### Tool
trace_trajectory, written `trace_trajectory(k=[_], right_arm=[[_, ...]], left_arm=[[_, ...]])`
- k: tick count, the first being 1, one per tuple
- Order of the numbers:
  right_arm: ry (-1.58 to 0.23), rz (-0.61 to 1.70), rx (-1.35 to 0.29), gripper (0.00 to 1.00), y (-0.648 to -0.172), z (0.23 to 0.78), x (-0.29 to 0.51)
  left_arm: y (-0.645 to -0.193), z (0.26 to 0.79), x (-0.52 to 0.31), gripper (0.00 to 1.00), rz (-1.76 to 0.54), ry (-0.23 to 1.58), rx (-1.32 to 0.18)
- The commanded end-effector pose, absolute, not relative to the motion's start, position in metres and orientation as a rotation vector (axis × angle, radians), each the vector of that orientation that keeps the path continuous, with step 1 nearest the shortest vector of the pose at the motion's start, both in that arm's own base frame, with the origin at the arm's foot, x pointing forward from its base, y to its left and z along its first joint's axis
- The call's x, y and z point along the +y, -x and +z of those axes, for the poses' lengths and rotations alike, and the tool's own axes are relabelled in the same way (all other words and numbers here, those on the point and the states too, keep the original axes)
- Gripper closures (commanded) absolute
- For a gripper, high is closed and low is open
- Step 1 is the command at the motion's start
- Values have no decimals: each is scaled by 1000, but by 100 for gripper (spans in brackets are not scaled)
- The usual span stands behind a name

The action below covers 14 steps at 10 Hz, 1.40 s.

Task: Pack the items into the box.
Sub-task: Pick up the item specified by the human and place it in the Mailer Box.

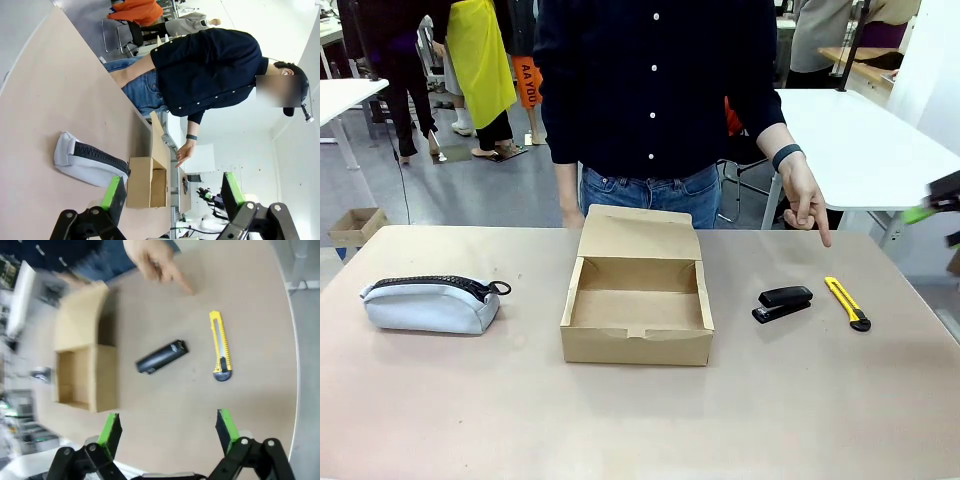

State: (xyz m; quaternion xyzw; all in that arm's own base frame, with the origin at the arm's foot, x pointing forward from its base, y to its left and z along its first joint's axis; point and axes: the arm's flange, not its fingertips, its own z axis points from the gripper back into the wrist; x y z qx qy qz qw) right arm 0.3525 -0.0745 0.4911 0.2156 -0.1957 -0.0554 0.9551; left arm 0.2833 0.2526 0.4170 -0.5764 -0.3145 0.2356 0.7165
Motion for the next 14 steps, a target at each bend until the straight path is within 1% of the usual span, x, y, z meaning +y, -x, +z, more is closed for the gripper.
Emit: trace_trajectory(k=[1, 2, 3, 5, 7, 8, 11, 13, 14], right_arm=[[-11, 97, -316, 0, -363, 475, -65], [-136, 34, -427, 0, -363, 487, -73], [-287, -28, -366, 0, -364, 484, -48], [-287, -28, -366, 0, -364, 484, -48], [-148, 42, -350, 0, -380, 474, -37], [-148, 90, -325, 0, -395, 459, -27], [-33, 35, -293, 0, -428, 403, -13], [0, 59, -286, 0, -439, 366, -7], [46, 54, -290, 0, -443, 350, -6]], left_arm=[[-283, 419, 253, 0, 508, 1291, -724], [-283, 419, 253, 0, 508, 1291, -724], [-283, 419, 253, 0, 508, 1291, -724], [-283, 419, 253, 0, 508, 1291, -724], [-283, 419, 253, 0, 508, 1291, -724], [-283, 419, 253, 0, 508, 1291, -724], [-283, 419, 253, 0, 508, 1291, -724], [-283, 419, 253, 0, 508, 1291, -724], [-283, 419, 253, 0, 508, 1291, -724]])
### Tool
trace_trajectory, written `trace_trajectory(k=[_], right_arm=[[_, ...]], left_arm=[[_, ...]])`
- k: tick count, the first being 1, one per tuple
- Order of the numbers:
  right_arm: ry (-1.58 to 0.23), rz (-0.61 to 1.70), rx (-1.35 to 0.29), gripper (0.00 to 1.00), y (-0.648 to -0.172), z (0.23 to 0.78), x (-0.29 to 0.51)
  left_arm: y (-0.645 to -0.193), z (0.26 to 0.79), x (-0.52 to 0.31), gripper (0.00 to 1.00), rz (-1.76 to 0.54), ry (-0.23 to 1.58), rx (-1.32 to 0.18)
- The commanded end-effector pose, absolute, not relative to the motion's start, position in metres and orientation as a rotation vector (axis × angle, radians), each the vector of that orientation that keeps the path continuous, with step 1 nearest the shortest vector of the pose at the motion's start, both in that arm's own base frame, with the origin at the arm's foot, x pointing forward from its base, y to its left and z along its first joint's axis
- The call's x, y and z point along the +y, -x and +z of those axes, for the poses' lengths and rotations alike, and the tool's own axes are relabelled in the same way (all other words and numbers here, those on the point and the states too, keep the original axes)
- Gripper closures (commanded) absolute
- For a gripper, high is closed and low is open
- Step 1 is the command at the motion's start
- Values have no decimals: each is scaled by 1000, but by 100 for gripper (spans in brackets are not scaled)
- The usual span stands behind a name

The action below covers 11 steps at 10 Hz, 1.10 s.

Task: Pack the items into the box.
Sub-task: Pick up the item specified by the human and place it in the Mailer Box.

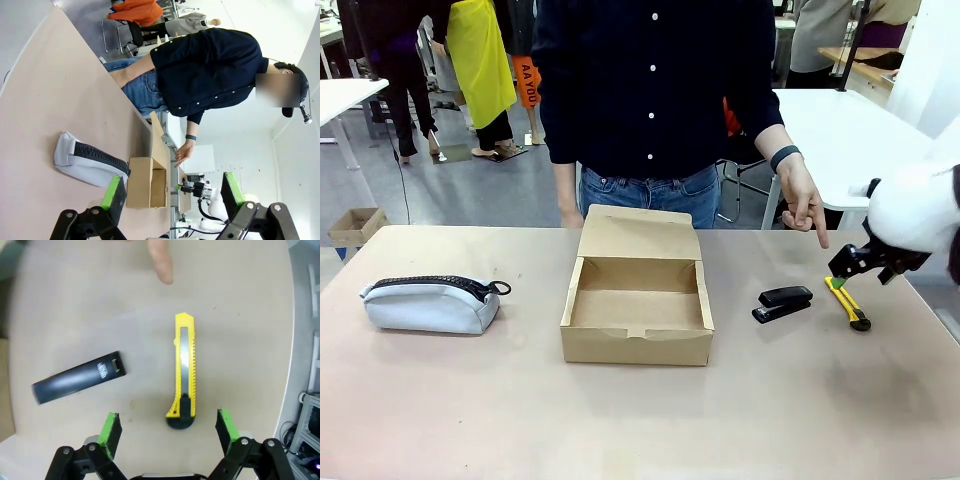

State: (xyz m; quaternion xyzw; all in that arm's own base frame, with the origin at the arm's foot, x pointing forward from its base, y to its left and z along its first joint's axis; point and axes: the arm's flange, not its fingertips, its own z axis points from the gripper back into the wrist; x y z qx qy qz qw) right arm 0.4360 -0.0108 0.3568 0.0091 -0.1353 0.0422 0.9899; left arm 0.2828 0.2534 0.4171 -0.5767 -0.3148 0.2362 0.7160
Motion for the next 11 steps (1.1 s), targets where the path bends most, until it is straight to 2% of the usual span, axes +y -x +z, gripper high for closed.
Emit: trace_trajectory(k=[1, 5, 11], right_arm=[[63, 69, -309, 0, -447, 335, -6], [-12, 63, -317, 0, -472, 301, -23], [-3, 58, -296, 0, -479, 294, -23]], left_arm=[[-283, 419, 253, 0, 508, 1291, -724], [-283, 419, 253, 0, 508, 1291, -724], [-283, 419, 253, 0, 508, 1291, -724]])
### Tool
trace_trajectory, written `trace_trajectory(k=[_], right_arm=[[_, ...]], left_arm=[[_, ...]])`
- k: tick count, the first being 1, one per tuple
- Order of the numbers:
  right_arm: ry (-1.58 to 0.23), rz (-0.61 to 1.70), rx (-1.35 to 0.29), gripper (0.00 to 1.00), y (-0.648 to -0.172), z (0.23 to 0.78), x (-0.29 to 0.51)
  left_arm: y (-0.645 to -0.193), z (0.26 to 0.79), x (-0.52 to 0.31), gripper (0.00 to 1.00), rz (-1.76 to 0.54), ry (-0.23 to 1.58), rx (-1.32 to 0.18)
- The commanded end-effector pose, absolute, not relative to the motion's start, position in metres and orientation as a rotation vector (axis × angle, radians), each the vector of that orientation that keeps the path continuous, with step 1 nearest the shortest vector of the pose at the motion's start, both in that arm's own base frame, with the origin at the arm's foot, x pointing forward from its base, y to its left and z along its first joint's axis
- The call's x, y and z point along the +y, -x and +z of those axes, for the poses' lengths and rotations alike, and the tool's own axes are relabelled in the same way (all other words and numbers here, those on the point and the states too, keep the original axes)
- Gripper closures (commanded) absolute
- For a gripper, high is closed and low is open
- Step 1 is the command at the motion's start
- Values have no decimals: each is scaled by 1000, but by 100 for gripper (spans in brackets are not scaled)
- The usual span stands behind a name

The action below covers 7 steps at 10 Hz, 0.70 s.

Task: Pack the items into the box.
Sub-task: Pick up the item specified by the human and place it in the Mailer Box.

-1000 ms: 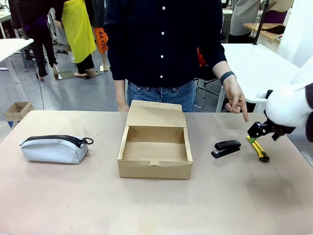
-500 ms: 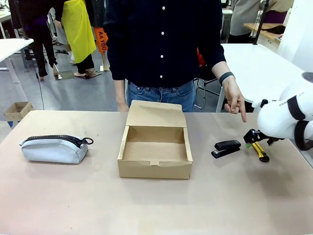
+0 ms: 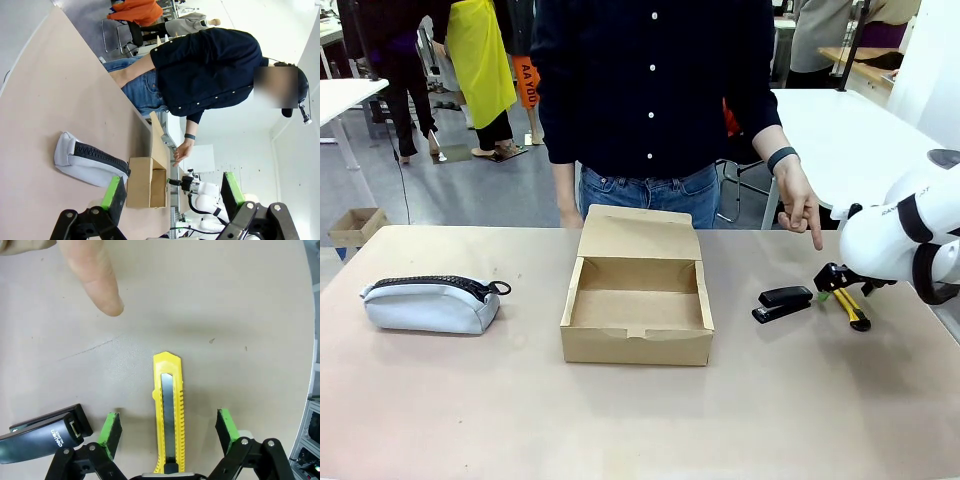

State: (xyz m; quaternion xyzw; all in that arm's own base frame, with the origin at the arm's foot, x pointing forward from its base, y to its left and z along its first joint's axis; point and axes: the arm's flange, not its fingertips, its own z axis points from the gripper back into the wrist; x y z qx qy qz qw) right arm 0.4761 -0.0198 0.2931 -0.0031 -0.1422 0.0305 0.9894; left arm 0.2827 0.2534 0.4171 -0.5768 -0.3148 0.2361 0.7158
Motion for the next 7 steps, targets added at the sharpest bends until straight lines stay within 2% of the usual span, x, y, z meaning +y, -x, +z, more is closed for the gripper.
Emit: trace_trajectory(k=[1, 2, 3, 4, 5, 6, 7], right_arm=[[0, 55, -296, 0, -479, 293, -22], [12, 53, -275, 58, -479, 294, -22], [6, 61, -268, 59, -479, 294, -21], [7, 62, -264, 100, -479, 294, -21], [6, 59, -258, 63, -480, 293, -21], [6, 56, -255, 100, -480, 293, -21], [16, 60, -242, 100, -480, 292, -22]], left_arm=[[-283, 419, 253, 0, 508, 1291, -724], [-283, 419, 253, 0, 508, 1291, -724], [-283, 419, 253, 0, 508, 1291, -724], [-283, 419, 253, 0, 508, 1291, -724], [-283, 419, 253, 0, 508, 1291, -724], [-283, 419, 253, 0, 508, 1291, -724], [-283, 419, 253, 0, 508, 1291, -724]])
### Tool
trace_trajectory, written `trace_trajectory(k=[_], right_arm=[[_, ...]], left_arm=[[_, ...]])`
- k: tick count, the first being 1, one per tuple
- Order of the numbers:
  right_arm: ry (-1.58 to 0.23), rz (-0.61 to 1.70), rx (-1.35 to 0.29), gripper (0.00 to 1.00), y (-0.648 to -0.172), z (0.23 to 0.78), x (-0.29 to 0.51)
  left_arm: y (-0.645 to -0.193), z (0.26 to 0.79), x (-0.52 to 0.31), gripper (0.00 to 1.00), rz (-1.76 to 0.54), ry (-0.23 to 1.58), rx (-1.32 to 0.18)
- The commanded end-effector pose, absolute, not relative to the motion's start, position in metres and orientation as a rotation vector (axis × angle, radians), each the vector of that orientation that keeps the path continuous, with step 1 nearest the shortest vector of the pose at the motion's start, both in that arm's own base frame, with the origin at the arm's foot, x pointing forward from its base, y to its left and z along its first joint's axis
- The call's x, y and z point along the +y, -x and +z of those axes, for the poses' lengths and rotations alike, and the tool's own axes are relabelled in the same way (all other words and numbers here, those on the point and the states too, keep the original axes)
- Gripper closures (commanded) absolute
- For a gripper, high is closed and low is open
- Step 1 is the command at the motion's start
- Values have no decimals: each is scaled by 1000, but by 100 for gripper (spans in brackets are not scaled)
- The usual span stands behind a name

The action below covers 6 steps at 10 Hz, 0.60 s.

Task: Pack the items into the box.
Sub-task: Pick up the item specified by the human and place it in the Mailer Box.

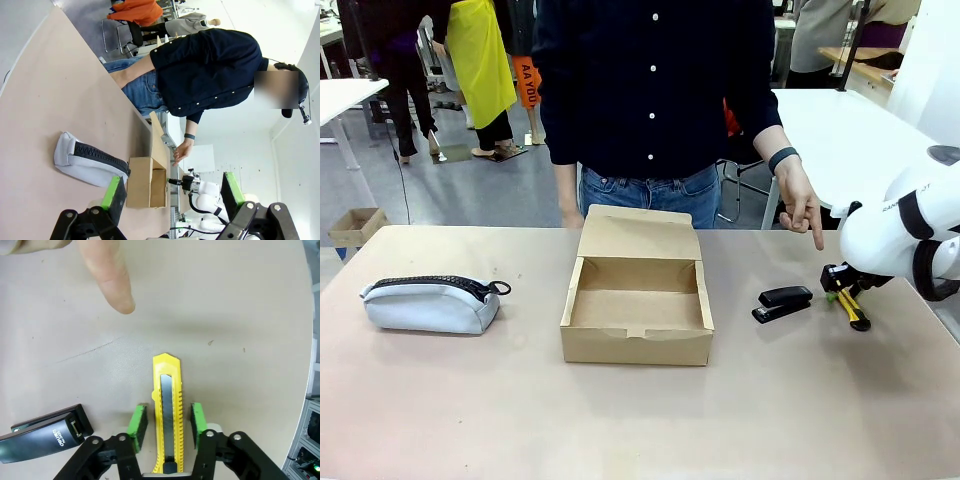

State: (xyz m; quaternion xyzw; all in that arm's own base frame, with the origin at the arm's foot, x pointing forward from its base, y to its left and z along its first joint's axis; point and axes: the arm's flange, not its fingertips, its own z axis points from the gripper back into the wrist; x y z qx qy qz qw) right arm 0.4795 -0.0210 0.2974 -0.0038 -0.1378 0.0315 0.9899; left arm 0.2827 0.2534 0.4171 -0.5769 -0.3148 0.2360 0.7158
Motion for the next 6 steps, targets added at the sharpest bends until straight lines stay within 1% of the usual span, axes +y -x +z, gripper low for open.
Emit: trace_trajectory(k=[1, 6], right_arm=[[15, 60, -234, 100, -481, 291, -22], [22, 55, -234, 100, -479, 296, -24]], left_arm=[[-283, 419, 253, 0, 508, 1291, -724], [-283, 419, 253, 0, 508, 1291, -724]])
